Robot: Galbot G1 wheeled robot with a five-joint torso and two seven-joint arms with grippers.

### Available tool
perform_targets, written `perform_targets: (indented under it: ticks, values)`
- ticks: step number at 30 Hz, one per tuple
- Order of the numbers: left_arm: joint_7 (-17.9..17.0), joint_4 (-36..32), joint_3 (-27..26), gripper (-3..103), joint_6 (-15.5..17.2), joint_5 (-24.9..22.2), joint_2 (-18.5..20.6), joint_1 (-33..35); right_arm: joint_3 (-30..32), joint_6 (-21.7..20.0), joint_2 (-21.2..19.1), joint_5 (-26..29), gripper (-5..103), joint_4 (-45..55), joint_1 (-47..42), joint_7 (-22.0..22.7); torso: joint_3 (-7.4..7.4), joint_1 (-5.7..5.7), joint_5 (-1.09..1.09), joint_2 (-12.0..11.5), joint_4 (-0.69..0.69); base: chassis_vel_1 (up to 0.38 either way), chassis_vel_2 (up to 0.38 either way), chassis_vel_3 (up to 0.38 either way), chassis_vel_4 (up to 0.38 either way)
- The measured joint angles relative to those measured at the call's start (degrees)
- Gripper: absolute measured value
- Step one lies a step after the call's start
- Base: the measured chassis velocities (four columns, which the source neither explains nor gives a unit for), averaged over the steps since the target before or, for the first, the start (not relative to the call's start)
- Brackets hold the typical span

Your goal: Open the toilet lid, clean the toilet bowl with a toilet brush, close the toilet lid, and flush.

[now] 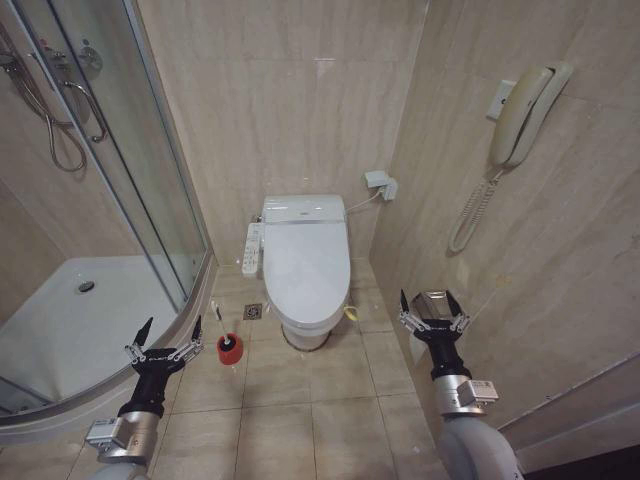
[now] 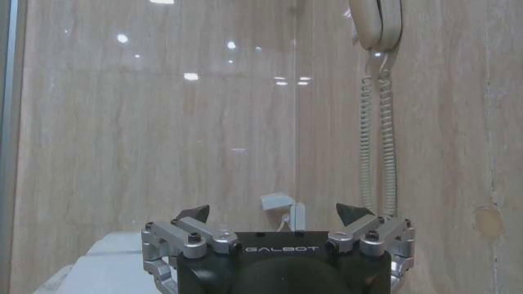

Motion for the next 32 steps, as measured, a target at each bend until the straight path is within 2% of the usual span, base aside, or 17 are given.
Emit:
perform_targets:
  ticks: [32]
  values:
    - [0.00, 0.00, 0.00, 100, 0.00, 0.00, 0.00, 0.00, 0.00, 0.00, 0.00, 0.00, 100, 0.00, 0.00, 0.00, 0.00, 0.00, 0.00, 0.00, 0.00, 0.000, 0.000, 0.000, 0.000]
